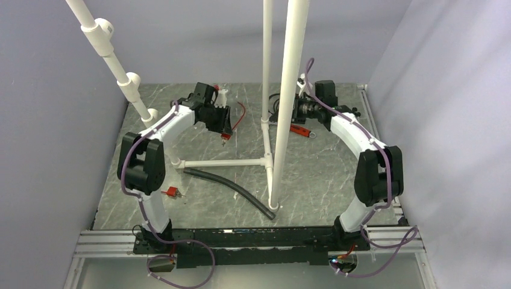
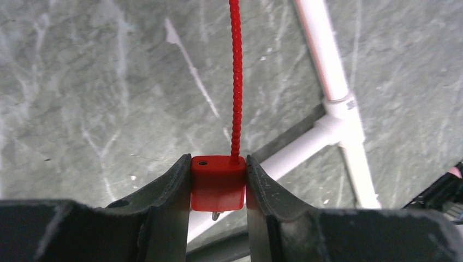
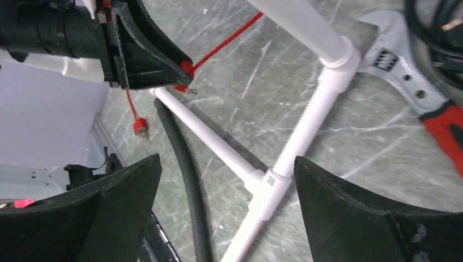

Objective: Lock with the key
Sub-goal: Pick up the lock from the center of the board.

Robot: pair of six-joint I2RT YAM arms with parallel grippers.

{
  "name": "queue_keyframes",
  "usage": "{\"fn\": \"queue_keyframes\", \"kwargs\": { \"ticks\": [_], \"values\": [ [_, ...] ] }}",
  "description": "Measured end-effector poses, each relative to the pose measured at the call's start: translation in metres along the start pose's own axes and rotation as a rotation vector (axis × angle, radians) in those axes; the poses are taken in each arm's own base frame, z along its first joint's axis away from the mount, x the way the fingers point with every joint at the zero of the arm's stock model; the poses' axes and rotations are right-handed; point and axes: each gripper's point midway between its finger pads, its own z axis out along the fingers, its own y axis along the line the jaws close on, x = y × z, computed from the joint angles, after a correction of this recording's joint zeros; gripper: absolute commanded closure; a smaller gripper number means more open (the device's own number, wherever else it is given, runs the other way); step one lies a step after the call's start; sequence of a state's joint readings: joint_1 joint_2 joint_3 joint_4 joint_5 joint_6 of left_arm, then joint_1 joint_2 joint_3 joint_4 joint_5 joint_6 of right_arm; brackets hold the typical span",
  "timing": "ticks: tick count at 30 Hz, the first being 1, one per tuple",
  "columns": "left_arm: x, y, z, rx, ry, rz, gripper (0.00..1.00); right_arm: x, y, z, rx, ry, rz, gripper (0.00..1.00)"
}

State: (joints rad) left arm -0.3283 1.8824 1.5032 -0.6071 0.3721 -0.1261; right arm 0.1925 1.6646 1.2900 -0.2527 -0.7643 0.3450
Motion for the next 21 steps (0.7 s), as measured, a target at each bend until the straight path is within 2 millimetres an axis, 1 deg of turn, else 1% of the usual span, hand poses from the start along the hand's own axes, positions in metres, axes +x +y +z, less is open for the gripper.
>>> {"fn": "queue_keyframes", "kwargs": {
  "ticks": [3, 6, 9, 12, 16, 21],
  "values": [
    [-0.003, -0.020, -0.006, 0.038, -0.045, -0.004, 1.00, 0.010, 0.005, 0.015, -0.022, 0.035, 0.053, 0.11],
    [-0.005, -0.043, -0.012, 0.080, -0.082, 0.010, 1.00, 0.025, 0.007, 0.032, -0.046, 0.087, 0.127, 0.11],
    [-0.007, -0.060, -0.017, 0.118, -0.119, 0.026, 1.00, 0.035, 0.010, 0.043, -0.064, 0.121, 0.195, 0.13],
    [-0.006, -0.072, -0.022, 0.153, -0.144, 0.027, 1.00, 0.034, 0.015, 0.048, -0.084, 0.117, 0.233, 0.15],
    [-0.009, -0.080, -0.025, 0.183, -0.166, 0.019, 1.00, 0.029, 0.025, 0.053, -0.114, 0.093, 0.244, 0.20],
    [-0.008, -0.093, -0.028, 0.222, -0.182, 0.025, 1.00, 0.028, 0.036, 0.059, -0.140, 0.086, 0.269, 0.28]
  ]
}}
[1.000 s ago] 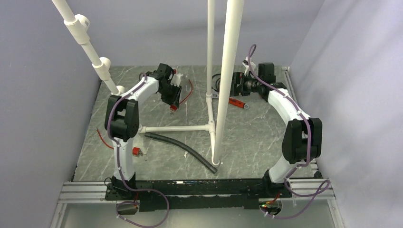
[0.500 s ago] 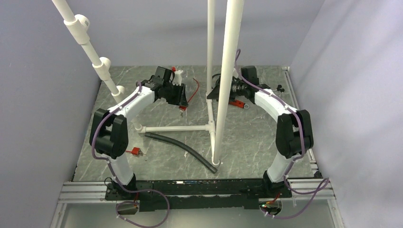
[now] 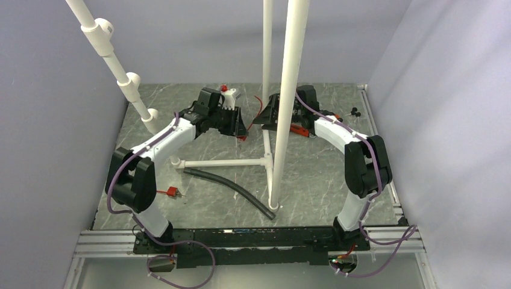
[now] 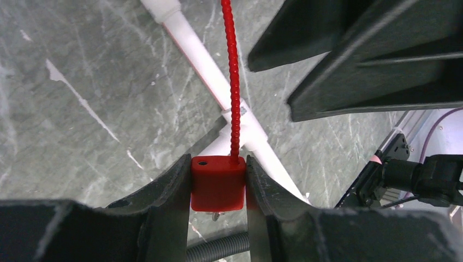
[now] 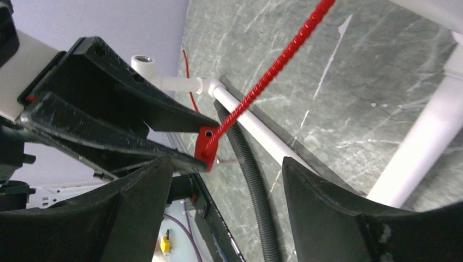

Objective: Lock with the key
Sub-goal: Pick up the lock from the center of the board, then lock the lock.

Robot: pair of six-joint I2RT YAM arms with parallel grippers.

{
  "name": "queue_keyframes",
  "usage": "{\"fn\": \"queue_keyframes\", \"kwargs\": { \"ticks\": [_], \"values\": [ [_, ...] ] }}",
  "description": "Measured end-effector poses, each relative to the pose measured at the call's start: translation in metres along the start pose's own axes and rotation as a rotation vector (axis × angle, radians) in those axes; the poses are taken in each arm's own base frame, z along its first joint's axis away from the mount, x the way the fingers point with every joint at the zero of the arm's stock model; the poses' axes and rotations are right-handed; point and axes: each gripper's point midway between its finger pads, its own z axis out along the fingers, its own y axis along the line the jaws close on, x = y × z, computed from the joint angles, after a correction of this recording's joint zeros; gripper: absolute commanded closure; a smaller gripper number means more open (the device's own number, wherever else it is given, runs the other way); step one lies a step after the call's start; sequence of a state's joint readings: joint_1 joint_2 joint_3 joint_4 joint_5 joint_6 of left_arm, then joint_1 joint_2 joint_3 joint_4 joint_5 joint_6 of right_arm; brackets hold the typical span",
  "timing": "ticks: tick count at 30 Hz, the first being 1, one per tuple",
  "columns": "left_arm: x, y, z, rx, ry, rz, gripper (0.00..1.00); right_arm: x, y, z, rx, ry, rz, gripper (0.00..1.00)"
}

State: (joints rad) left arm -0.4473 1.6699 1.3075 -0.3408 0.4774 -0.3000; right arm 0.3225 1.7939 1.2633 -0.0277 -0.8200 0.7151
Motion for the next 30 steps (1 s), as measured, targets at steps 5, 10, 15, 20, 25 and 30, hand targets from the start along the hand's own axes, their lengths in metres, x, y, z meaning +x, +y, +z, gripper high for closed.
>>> {"fn": "queue_keyframes", "kwargs": {
  "ticks": [5, 10, 15, 20, 25, 30],
  "values": [
    [0.001, -0.019, 0.001, 0.032, -0.003, 0.027, 1.00, 0.002, 0.005, 0.006, -0.024, -0.013, 0.034, 0.43],
    [0.003, -0.030, 0.004, 0.052, -0.001, 0.041, 1.00, 0.003, 0.006, 0.009, -0.035, -0.026, 0.077, 0.74],
    [0.005, -0.033, 0.005, 0.057, 0.004, 0.046, 0.74, 0.005, 0.007, 0.009, -0.048, -0.025, 0.110, 1.00],
    [0.013, -0.037, 0.000, 0.102, 0.045, 0.045, 0.12, 0.010, 0.007, 0.009, -0.057, -0.003, 0.103, 1.00],
    [0.007, -0.044, -0.030, 0.208, 0.044, 0.077, 0.01, 0.026, -0.008, 0.003, -0.022, 0.058, 0.044, 1.00],
    [-0.007, -0.050, -0.068, 0.236, -0.013, 0.256, 0.00, 0.044, -0.015, -0.007, 0.002, 0.147, -0.099, 1.00]
  ]
}}
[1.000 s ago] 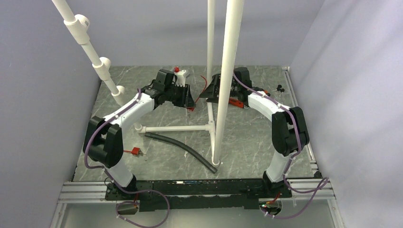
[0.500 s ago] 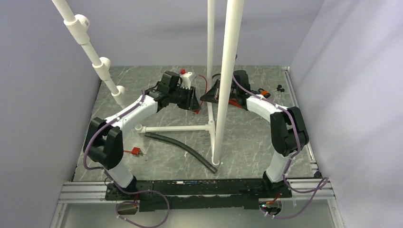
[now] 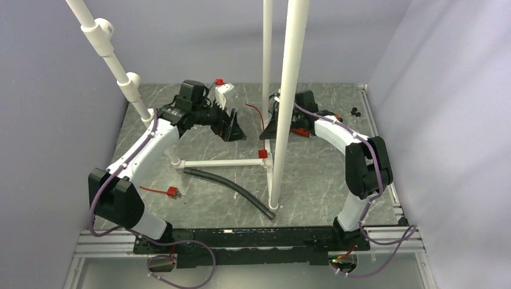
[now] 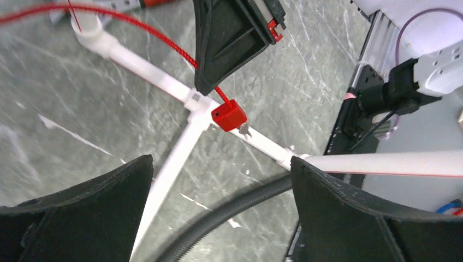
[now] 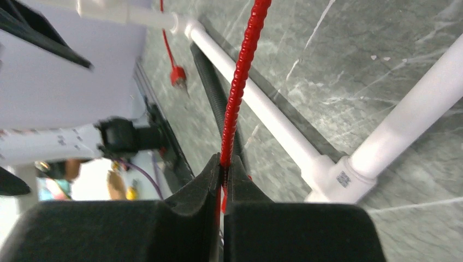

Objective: Lock with the key
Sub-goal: Lock the lock.

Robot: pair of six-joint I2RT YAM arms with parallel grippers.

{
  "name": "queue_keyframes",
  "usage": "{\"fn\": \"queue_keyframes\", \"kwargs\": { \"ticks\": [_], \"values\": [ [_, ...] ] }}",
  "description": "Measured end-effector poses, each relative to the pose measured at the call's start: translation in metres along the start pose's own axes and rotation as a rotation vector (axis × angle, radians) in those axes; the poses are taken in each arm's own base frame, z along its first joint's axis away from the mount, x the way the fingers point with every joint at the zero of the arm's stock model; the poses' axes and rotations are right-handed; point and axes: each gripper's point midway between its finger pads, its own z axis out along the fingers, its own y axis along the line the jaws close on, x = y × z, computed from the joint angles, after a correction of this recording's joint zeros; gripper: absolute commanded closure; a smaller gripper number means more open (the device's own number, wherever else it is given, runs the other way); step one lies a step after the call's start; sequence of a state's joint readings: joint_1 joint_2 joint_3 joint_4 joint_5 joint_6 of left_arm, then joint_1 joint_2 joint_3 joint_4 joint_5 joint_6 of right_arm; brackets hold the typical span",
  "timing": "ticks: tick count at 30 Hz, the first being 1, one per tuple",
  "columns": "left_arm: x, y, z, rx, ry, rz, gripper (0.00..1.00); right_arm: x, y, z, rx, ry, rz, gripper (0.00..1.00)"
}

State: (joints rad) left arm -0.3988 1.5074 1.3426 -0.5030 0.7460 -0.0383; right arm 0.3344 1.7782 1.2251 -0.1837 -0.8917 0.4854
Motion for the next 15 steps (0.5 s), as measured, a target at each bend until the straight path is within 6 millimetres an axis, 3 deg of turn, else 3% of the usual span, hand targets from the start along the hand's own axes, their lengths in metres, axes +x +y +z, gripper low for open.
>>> {"fn": "queue_keyframes", "kwargs": {
  "ticks": [4, 7, 12, 15],
  "values": [
    [-0.014, -0.002, -0.013, 0.002, -0.012, 0.185, 0.01, -0.004, 0.010, -0.011, -0.007, 0.053, -0.195, 1.00],
    [-0.021, 0.007, -0.022, -0.028, -0.006, 0.313, 0.04, -0.015, 0.026, -0.022, -0.029, 0.078, -0.379, 1.00],
    [-0.037, 0.020, -0.032, -0.077, -0.012, 0.501, 0.34, -0.026, 0.037, -0.032, -0.048, 0.131, -0.580, 1.00],
    [-0.046, 0.022, -0.036, -0.079, -0.006, 0.631, 0.39, -0.020, 0.029, -0.032, -0.048, 0.193, -0.630, 1.00]
  ]
}}
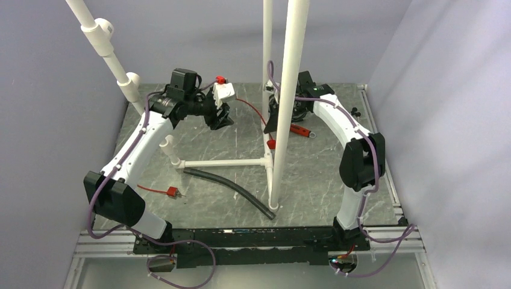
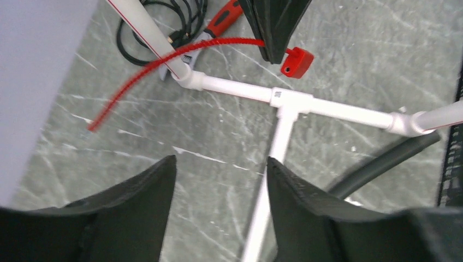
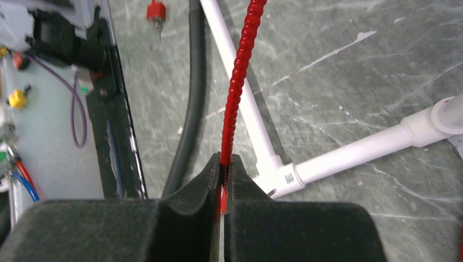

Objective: Lock with the key
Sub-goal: Lock the lock.

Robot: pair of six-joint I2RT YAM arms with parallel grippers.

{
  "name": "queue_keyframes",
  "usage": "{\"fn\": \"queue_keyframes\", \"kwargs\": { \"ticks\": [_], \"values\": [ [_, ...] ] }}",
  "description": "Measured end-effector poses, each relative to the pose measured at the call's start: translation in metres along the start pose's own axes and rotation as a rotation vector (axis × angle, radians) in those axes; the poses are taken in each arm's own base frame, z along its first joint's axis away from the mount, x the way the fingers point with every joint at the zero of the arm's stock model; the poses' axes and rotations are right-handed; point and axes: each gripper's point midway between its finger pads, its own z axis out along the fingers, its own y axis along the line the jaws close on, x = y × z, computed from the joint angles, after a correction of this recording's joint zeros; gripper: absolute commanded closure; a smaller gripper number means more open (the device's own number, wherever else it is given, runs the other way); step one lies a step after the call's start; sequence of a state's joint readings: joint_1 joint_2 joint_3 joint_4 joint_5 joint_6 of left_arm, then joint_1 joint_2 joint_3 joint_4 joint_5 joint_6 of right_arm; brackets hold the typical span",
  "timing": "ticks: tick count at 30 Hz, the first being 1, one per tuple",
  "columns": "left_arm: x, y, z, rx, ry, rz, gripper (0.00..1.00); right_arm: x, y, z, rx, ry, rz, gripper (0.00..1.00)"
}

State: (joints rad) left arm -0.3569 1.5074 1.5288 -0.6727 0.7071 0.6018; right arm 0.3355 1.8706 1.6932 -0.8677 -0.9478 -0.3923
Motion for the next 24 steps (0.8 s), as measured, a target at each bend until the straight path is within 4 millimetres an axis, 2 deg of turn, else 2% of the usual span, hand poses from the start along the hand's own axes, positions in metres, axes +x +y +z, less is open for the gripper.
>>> {"fn": "queue_keyframes", "kwargs": {
  "ticks": [4, 7, 10, 14, 20, 24],
  "values": [
    [-0.002, 0.011, -0.002, -0.025, 0.010, 0.148, 0.43, 0.022, -0.005, 0.003, -0.013, 0.086, -0.008, 1.00],
    [0.001, 0.021, -0.002, -0.050, 0.034, 0.236, 0.47, 0.035, -0.001, 0.004, -0.027, 0.137, -0.011, 1.00],
    [0.007, 0.029, 0.001, -0.058, 0.066, 0.312, 0.48, 0.042, 0.003, 0.004, -0.040, 0.167, -0.028, 1.00],
    [0.015, 0.038, 0.010, -0.051, 0.109, 0.388, 0.45, 0.047, 0.012, 0.008, -0.063, 0.196, -0.049, 1.00],
    [0.029, 0.027, 0.020, 0.022, 0.159, 0.421, 0.41, 0.048, 0.020, 0.011, -0.073, 0.224, -0.075, 1.00],
    [0.035, 0.018, 0.023, 0.071, 0.177, 0.426, 0.43, 0.046, 0.023, 0.011, -0.076, 0.229, -0.088, 1.00]
  ]
}}
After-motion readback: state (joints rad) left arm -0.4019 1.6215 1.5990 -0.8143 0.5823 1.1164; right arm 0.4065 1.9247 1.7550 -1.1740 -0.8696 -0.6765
